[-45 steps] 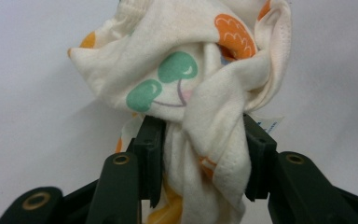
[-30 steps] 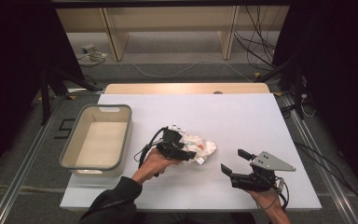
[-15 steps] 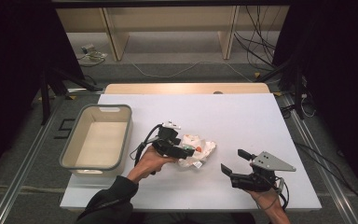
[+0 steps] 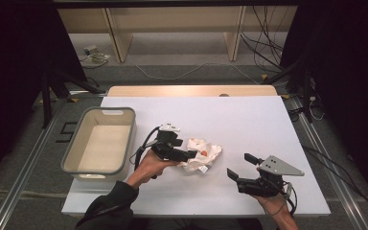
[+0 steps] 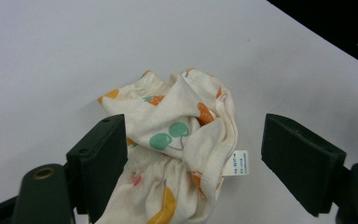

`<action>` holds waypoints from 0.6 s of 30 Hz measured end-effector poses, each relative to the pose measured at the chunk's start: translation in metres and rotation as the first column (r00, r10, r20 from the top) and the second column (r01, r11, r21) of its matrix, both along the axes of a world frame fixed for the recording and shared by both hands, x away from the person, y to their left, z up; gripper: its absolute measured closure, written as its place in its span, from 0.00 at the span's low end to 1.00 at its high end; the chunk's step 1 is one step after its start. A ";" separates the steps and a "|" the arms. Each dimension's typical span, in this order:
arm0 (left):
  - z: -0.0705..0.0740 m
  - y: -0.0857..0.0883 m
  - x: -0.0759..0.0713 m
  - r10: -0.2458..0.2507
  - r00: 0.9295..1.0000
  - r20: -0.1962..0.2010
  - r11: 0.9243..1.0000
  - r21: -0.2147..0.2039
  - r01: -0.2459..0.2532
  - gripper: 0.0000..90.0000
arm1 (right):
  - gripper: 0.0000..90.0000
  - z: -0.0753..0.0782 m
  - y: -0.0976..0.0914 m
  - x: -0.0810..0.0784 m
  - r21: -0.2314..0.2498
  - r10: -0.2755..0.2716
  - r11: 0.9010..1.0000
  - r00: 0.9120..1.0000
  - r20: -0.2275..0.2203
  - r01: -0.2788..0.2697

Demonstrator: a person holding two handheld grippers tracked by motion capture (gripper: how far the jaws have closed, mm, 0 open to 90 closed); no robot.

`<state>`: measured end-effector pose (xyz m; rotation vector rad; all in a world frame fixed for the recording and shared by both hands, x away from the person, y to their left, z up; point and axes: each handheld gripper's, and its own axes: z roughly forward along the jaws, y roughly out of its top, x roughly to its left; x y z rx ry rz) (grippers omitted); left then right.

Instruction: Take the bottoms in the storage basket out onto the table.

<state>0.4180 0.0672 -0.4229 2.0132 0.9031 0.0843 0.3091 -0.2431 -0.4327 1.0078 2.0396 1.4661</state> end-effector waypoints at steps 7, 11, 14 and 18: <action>0.004 0.006 -0.004 0.005 0.999 0.034 1.000 -0.029 -0.004 0.24 | 0.20 0.000 0.000 0.000 -0.002 0.003 1.000 1.000 -0.002 -0.003; 0.006 0.010 -0.006 0.005 0.999 0.047 0.999 -0.052 -0.002 0.23 | 0.20 0.000 0.000 0.000 -0.001 0.003 1.000 1.000 -0.002 -0.003; 0.008 0.012 -0.009 0.010 0.998 0.069 0.998 -0.065 -0.006 0.23 | 0.20 0.000 0.000 0.000 -0.001 0.003 1.000 1.000 -0.004 -0.003; 0.010 0.015 -0.012 0.013 0.997 0.081 0.996 -0.086 -0.006 0.23 | 0.20 0.000 0.001 0.000 -0.002 0.004 1.000 1.000 -0.002 -0.004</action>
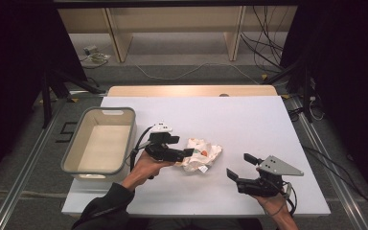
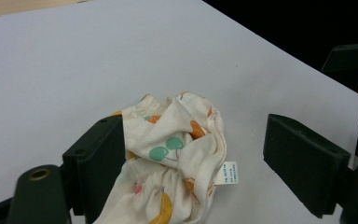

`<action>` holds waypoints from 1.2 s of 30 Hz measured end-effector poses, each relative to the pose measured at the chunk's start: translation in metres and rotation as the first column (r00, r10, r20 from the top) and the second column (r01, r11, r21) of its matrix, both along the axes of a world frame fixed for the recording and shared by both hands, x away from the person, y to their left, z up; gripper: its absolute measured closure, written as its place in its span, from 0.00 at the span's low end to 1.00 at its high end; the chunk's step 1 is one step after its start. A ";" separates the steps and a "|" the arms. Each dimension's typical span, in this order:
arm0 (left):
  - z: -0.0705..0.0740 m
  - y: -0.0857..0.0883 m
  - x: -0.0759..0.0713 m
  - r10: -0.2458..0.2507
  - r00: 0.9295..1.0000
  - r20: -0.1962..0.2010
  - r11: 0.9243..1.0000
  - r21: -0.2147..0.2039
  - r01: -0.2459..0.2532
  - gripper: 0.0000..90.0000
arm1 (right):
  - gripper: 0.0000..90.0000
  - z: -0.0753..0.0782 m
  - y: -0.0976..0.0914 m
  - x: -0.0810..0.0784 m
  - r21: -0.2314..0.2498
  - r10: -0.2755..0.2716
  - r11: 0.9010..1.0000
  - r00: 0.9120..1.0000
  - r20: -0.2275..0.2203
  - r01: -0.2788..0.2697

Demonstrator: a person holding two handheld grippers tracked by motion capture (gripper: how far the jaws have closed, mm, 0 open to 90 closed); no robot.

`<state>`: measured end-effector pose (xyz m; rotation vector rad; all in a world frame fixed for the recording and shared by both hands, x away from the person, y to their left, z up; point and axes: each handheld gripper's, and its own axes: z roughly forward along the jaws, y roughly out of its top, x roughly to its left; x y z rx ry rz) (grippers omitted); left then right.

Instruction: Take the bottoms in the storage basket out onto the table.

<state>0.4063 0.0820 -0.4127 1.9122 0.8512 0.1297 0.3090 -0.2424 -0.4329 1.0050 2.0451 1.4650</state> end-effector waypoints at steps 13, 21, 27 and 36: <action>0.006 0.012 -0.009 0.002 0.998 0.057 0.999 -0.039 0.000 0.21 | 0.20 0.000 -0.001 0.000 0.012 0.003 1.000 1.000 -0.002 -0.003; 0.006 0.022 -0.016 0.013 0.996 0.093 0.997 -0.071 -0.006 0.21 | 0.20 0.000 -0.001 0.000 0.011 0.003 1.000 1.000 -0.004 -0.003; 0.008 0.032 -0.023 0.020 0.993 0.120 0.995 -0.100 -0.008 0.21 | 0.20 0.000 0.000 0.000 0.013 0.006 1.000 1.000 -0.002 -0.006; 0.008 0.039 -0.030 0.021 0.989 0.146 0.993 -0.117 -0.004 0.21 | 0.20 0.000 0.000 0.000 0.012 0.006 1.000 1.000 -0.005 -0.006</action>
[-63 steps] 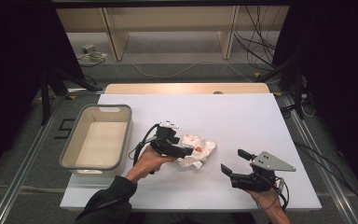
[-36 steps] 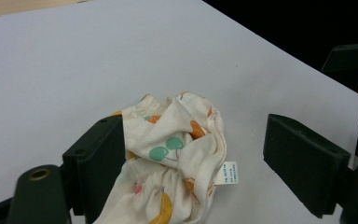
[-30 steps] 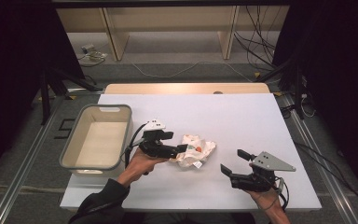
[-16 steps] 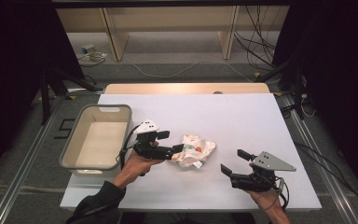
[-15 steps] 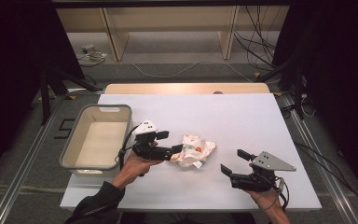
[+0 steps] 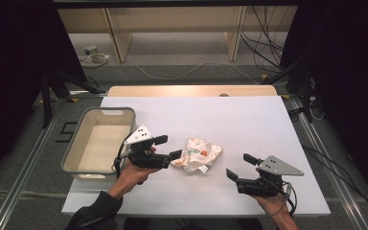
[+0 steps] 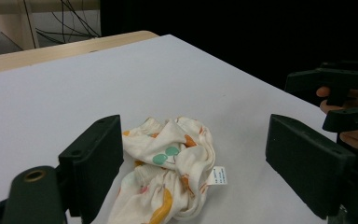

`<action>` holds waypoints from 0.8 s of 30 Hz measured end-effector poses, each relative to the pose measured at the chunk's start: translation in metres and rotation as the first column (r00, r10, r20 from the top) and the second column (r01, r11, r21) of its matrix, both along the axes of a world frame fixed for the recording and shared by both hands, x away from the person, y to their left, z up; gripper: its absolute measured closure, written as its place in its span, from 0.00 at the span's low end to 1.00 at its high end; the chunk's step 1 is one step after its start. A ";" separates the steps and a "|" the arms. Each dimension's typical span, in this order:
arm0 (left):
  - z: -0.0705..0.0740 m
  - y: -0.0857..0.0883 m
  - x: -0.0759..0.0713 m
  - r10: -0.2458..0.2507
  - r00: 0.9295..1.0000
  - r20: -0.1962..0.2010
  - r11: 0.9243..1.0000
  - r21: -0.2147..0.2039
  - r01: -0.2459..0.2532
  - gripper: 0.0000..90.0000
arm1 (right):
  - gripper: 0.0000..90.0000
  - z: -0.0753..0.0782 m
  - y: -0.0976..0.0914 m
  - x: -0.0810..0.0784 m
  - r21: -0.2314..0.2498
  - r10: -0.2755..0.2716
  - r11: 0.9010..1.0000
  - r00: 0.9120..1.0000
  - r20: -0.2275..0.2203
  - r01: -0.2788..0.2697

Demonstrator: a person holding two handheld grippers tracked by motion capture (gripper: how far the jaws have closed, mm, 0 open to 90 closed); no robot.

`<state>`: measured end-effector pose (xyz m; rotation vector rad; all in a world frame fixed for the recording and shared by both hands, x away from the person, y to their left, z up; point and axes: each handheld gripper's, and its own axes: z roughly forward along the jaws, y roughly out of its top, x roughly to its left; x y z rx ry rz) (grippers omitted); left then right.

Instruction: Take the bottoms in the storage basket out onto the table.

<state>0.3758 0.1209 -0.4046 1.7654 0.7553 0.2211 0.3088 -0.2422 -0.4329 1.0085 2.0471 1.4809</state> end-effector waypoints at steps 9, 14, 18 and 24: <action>-0.001 0.004 -0.006 0.000 1.000 0.025 1.000 -0.002 0.000 0.20 | 0.20 0.000 0.000 0.000 0.000 0.002 1.000 1.000 -0.001 -0.002; -0.002 0.004 -0.008 -0.020 0.999 0.030 1.000 0.005 0.020 0.19 | 0.20 0.000 0.001 0.000 0.000 0.003 1.000 1.000 -0.003 -0.003; -0.003 0.004 -0.012 -0.039 0.998 0.049 0.999 0.011 0.038 0.18 | 0.20 -0.001 0.001 0.000 0.001 0.005 1.000 1.000 -0.001 -0.005; -0.004 0.003 -0.016 -0.042 0.996 0.073 0.999 0.033 0.040 0.17 | 0.20 -0.001 0.001 0.000 0.003 0.004 1.000 1.000 -0.002 -0.004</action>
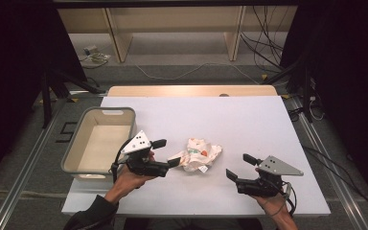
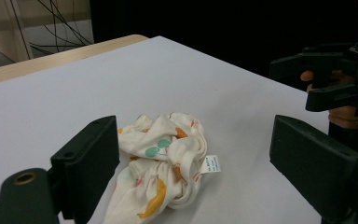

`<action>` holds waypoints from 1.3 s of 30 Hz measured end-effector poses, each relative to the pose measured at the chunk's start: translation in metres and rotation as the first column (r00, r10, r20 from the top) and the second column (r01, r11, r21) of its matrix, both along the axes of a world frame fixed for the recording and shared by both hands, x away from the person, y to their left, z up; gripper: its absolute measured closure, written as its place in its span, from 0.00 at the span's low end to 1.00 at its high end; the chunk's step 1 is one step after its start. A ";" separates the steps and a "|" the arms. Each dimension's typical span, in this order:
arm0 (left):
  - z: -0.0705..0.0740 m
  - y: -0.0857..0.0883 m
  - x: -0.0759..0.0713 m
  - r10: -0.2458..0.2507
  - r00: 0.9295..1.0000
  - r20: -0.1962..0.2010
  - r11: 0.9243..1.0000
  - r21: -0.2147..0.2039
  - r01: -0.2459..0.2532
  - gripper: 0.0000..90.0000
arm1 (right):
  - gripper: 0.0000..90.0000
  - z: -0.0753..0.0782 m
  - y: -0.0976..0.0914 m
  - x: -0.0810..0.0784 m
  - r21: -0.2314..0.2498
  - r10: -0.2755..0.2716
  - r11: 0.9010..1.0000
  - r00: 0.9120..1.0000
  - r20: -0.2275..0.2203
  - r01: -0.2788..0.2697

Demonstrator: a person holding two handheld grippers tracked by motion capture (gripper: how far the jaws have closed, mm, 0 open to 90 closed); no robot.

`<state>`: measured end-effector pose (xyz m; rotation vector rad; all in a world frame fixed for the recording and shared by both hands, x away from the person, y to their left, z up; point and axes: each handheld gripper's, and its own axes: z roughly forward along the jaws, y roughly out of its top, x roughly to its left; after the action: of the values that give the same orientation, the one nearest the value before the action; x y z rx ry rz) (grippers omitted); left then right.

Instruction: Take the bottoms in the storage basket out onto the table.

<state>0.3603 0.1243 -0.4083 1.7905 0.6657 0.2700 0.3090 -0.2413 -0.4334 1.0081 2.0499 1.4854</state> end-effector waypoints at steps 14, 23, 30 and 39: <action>-0.002 0.001 -0.009 -0.017 1.000 0.024 1.000 0.003 0.017 0.17 | 0.20 0.000 0.000 0.000 -0.005 0.004 1.000 1.000 -0.002 -0.004; -0.004 0.007 -0.014 -0.012 1.000 0.021 1.000 -0.002 0.012 0.17 | 0.20 0.000 0.000 0.000 -0.007 0.004 1.000 1.000 -0.002 -0.004; -0.004 0.011 -0.017 -0.008 1.000 0.021 1.000 -0.011 0.008 0.17 | 0.20 -0.001 0.001 0.000 -0.007 0.009 1.000 1.000 -0.001 -0.009; -0.006 0.017 -0.020 0.003 1.000 0.029 1.000 -0.018 -0.003 0.17 | 0.20 -0.001 0.001 0.000 -0.010 0.012 1.000 1.000 0.001 -0.012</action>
<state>0.3404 0.1408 -0.4147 1.7656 0.6484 0.2903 0.3089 -0.2401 -0.4343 0.9926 2.0636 1.4797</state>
